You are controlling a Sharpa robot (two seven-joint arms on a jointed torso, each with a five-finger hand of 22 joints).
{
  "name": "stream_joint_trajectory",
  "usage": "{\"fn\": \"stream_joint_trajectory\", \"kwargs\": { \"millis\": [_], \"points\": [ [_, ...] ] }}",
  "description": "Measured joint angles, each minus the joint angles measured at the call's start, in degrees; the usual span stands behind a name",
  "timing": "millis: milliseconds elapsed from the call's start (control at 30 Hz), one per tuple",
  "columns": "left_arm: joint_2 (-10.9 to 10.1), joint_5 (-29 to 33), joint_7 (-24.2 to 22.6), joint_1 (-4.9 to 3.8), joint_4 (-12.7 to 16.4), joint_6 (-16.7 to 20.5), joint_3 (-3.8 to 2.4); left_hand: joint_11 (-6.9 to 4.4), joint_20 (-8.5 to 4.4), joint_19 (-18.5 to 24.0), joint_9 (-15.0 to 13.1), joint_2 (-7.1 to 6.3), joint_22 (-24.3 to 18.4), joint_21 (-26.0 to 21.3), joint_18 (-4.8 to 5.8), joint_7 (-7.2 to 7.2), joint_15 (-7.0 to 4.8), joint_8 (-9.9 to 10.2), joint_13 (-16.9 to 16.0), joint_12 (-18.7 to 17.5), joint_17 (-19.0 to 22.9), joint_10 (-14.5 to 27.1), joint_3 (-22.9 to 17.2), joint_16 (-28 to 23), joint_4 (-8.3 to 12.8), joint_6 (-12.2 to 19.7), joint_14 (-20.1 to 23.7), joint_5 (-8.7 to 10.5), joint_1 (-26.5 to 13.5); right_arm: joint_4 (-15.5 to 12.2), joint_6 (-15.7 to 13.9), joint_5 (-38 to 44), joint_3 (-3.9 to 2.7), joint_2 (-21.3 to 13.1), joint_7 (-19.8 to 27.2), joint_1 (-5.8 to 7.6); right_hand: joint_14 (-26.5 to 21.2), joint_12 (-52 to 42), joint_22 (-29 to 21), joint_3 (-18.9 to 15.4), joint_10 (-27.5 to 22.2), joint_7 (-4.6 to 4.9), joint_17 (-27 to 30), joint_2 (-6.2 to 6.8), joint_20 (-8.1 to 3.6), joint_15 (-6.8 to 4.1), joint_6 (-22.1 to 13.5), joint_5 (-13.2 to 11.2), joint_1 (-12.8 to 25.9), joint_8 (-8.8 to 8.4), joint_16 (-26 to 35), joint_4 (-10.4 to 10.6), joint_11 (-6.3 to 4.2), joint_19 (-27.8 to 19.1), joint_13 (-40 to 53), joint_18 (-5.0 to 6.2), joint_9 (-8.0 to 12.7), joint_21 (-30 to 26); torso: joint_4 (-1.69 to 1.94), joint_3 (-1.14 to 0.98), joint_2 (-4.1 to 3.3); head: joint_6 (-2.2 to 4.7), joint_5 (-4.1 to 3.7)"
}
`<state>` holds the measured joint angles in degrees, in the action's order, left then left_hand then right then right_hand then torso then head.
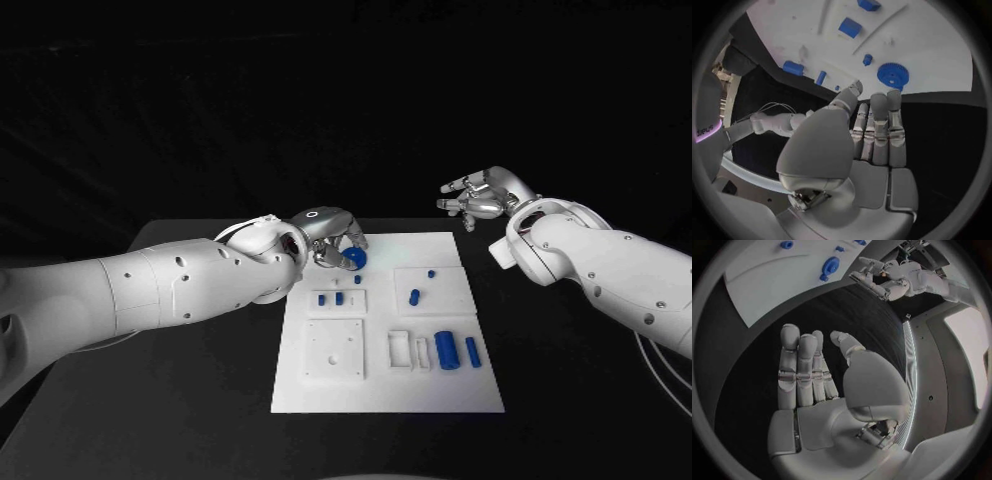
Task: Assemble the parts on the task board
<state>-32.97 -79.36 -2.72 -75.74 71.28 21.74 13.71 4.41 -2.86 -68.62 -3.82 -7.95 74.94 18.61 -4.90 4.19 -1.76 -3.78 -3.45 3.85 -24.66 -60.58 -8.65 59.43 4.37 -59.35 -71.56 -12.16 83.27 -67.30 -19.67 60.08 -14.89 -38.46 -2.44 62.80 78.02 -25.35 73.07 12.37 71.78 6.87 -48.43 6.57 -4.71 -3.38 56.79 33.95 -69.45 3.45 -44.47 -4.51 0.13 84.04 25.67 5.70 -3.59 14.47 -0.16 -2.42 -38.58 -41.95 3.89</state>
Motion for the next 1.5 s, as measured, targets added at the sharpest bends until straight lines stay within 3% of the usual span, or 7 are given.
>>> {"fn": "stream_joint_trajectory", "kwargs": {
  "millis": [233, 533, 1000, 1500],
  "points": [
    [1.6, -3.2, 0.4, 0.38, -1.6, -5.3, 0.02, -0.31, -0.12, -0.5, 0.0, 0.11, 0.0, 0.0, 0.0, 0.42, -0.07, 0.0, 0.0, 0.0, 0.2, -1.6, -0.4, 1.8, 0.0, -0.4, 0.2, 0.0, 0.1, -0.1, -0.4, 0.0, 0.0, 0.2, 0.1, 0.0, 0.0, 0.0, -0.1, 0.0, 0.0, 0.0, 0.1, 0.0, 0.0, 0.0, 0.0, 0.2, 0.0, 0.0, 0.0, 0.0, 0.0, 0.0, 0.0, -0.01, 0.0, -0.3, -0.02, 0.03, 0.03, -0.11, -0.04],
    [2.9, -5.8, 0.8, 0.84, -3.4, -8.4, 0.03, -0.13, -0.1, -0.5, 0.0, 0.11, 0.0, 0.4, 0.01, 0.99, 0.04, 0.0, 0.0, 0.0, 0.8, -2.6, -1.4, 2.2, 0.4, -0.6, 0.8, 0.0, 0.1, -0.2, -0.6, -0.1, 0.0, 0.3, 0.2, 0.0, 0.0, 0.3, -0.2, 0.0, 0.0, 0.0, 0.2, 0.0, 0.01, 0.01, 0.0, 0.2, 0.0, 0.0, 0.0, 0.0, 0.0, 0.0, -0.6, -0.01, 0.0, -0.3, -0.1, -0.03, 0.03, -0.28, 0.03],
    [4.5, -7.4, 0.6, 2.19, -5.9, -8.6, 0.02, 0.06, 0.22, -0.2, 0.0, 0.36, 0.0, 3.3, 0.02, 1.75, 0.24, 0.0, 0.0, 0.0, 1.4, -5.0, -6.1, 3.3, 0.6, -1.3, 0.6, -0.54, -0.5, -0.8, -0.8, -0.1, 0.0, 0.2, 0.3, 0.0, 0.0, 0.3, -0.4, 0.0, 0.0, 0.0, 0.2, 0.0, 0.01, 0.02, 0.0, 0.2, 0.0, 0.0, 0.0, 0.0, -0.01, 0.0, -0.8, 0.47, 0.0, -0.7, -0.17, -0.11, 0.04, -0.35, -0.34],
    [5.3, -7.5, 0.0, 3.09, -7.2, -8.2, 0.01, -0.32, 0.31, -0.1, 0.0, 0.86, 0.0, 4.9, 0.03, 2.04, 0.44, 0.0, 0.0, 0.0, 1.1, -6.9, -7.2, 4.7, -0.2, -2.7, 0.0, -0.77, -1.1, -0.9, -0.8, -0.1, 0.0, 0.6, 0.3, 0.0, 0.0, 0.3, -0.5, 0.0, 0.0, 0.0, 0.3, 0.0, 0.01, -0.04, 0.0, 0.2, 0.0, 0.0, 0.2, 0.0, -0.01, 0.0, -1.0, 0.58, 0.0, -0.7, 0.02, -0.1, 0.1, -0.59, -0.53]
  ]
}}
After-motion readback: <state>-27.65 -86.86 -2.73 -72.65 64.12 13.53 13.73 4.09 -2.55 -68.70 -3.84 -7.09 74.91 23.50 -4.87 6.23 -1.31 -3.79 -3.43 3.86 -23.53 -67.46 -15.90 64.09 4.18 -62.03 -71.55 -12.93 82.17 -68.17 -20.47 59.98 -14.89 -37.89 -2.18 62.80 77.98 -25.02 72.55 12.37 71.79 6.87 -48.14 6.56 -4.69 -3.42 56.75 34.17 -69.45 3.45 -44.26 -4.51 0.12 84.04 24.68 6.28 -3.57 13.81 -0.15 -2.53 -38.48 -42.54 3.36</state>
